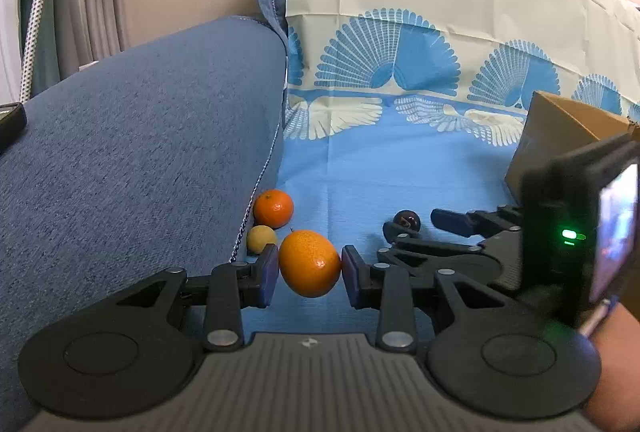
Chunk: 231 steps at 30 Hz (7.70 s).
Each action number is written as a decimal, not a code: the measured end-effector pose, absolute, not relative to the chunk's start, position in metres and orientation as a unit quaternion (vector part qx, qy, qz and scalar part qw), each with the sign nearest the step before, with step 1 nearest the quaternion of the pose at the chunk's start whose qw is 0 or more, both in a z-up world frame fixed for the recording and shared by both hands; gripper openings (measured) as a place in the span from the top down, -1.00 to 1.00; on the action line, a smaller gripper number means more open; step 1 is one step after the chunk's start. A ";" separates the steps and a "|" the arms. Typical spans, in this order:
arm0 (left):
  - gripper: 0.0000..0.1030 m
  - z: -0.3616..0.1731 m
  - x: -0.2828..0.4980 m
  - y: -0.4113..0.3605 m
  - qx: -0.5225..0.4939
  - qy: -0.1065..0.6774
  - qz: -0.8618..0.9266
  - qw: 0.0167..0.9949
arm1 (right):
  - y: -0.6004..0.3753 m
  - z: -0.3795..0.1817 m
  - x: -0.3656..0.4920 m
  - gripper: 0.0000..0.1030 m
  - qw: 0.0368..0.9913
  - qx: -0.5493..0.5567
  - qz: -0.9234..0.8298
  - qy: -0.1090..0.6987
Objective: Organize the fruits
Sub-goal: 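Grasp the dark plum with the right gripper while the left gripper holds the tangerine, then carry the tangerine and dark plum up over the cardboard box, then open both grippers over the box to drop the tangerine and plum, then move both open grippers down toward the fruits beside the box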
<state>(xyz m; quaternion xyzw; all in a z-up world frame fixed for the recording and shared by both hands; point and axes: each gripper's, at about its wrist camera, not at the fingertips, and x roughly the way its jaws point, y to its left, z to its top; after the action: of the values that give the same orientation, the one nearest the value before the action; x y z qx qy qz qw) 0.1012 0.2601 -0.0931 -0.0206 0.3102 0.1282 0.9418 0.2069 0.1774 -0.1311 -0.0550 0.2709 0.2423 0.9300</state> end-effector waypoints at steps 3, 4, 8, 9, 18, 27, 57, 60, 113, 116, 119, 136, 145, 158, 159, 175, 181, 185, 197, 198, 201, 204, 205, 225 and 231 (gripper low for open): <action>0.26 -0.097 0.105 0.261 -0.020 0.318 0.123 0.940 | 0.180 -0.135 0.215 0.12 0.928 -0.047 0.238 0.284; 0.26 -0.098 0.106 0.261 -0.019 0.320 0.123 0.939 | 0.180 -0.135 0.217 0.13 0.928 -0.046 0.237 0.285; 0.26 -0.099 0.106 0.261 -0.017 0.319 0.124 0.939 | 0.178 -0.136 0.218 0.48 0.924 -0.038 0.250 0.286; 0.26 -0.099 0.106 0.261 -0.020 0.318 0.124 0.940 | 0.177 -0.135 0.218 0.48 0.924 -0.035 0.251 0.287; 0.26 -0.098 0.103 0.261 -0.027 0.321 0.114 0.940 | 0.147 -0.114 0.195 0.49 0.925 -0.016 0.254 0.283; 0.26 -0.099 0.104 0.252 -0.044 0.359 0.034 0.931 | 0.119 -0.096 0.141 0.48 0.898 -0.056 0.289 0.328; 0.24 -0.123 0.119 0.236 -0.010 0.432 0.042 0.901 | 0.099 -0.104 0.091 0.48 0.865 -0.096 0.310 0.383; 0.24 -0.112 0.111 0.241 -0.031 0.409 0.036 0.911 | 0.091 -0.090 0.086 0.48 0.876 -0.082 0.306 0.364; 0.23 -0.021 0.119 0.043 -0.004 0.216 -0.117 0.969 | -0.181 -0.001 0.111 0.48 0.978 0.044 0.097 0.179; 0.23 -0.023 0.123 0.044 -0.016 0.219 -0.116 0.969 | -0.180 -0.003 0.115 0.48 0.979 0.039 0.088 0.182; 0.23 -0.023 0.128 0.043 -0.020 0.220 -0.119 0.968 | -0.179 -0.004 0.117 0.48 0.979 0.037 0.079 0.183; 0.23 -0.031 0.140 0.032 -0.042 0.243 -0.159 0.956 | -0.176 -0.007 0.123 0.48 0.980 0.037 0.060 0.189; 0.23 -0.041 0.119 -0.011 0.012 0.236 -0.248 0.940 | -0.177 -0.009 0.124 0.48 0.979 0.041 0.049 0.192; 0.23 -0.053 0.112 -0.037 0.050 0.244 -0.282 0.926 | -0.175 -0.012 0.127 0.48 0.978 0.032 0.048 0.201; 0.23 -0.054 0.113 -0.037 0.050 0.245 -0.282 0.926 | -0.176 -0.012 0.127 0.48 0.978 0.032 0.049 0.202; 0.23 -0.053 0.113 -0.037 0.051 0.244 -0.285 0.926 | -0.173 -0.013 0.128 0.48 0.977 0.024 0.057 0.202; 0.23 -0.053 0.113 -0.038 0.051 0.244 -0.285 0.926 | -0.171 -0.014 0.127 0.48 0.977 0.023 0.057 0.202; 0.23 -0.053 0.113 -0.038 0.051 0.244 -0.285 0.926 | -0.170 -0.014 0.127 0.48 0.977 0.021 0.060 0.202; -0.16 -0.050 0.119 -0.032 0.039 0.245 -0.255 0.935 | -0.170 -0.018 0.134 -0.11 0.975 0.022 0.047 0.218; -0.18 -0.050 0.120 -0.031 0.036 0.242 -0.249 0.937 | -0.171 -0.018 0.134 -0.11 0.975 0.024 0.047 0.218; -0.32 -0.049 0.118 -0.025 0.031 0.223 -0.229 0.947 | -0.170 -0.017 0.133 -0.11 0.975 0.036 0.044 0.215; -0.35 -0.047 0.114 -0.017 0.025 0.198 -0.212 0.957 | -0.167 -0.014 0.133 -0.10 0.975 0.048 0.050 0.211; -0.35 -0.046 0.112 -0.014 0.024 0.191 -0.207 0.959 | -0.164 -0.013 0.132 -0.08 0.975 0.053 0.054 0.208; 0.58 0.017 0.088 0.106 -0.007 0.200 -0.072 0.977 | -0.086 -0.002 0.111 0.90 0.972 0.095 0.131 0.169; 0.58 0.027 0.092 0.147 -0.006 0.208 -0.056 0.976 | -0.070 -0.005 0.113 0.89 0.967 0.093 0.156 0.178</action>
<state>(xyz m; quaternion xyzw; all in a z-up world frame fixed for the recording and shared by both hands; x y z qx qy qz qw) 0.0918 0.1468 0.0271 -0.0064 0.2079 -0.0564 0.9765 0.1132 -0.0700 -0.0048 0.0932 0.1780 0.1564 0.9670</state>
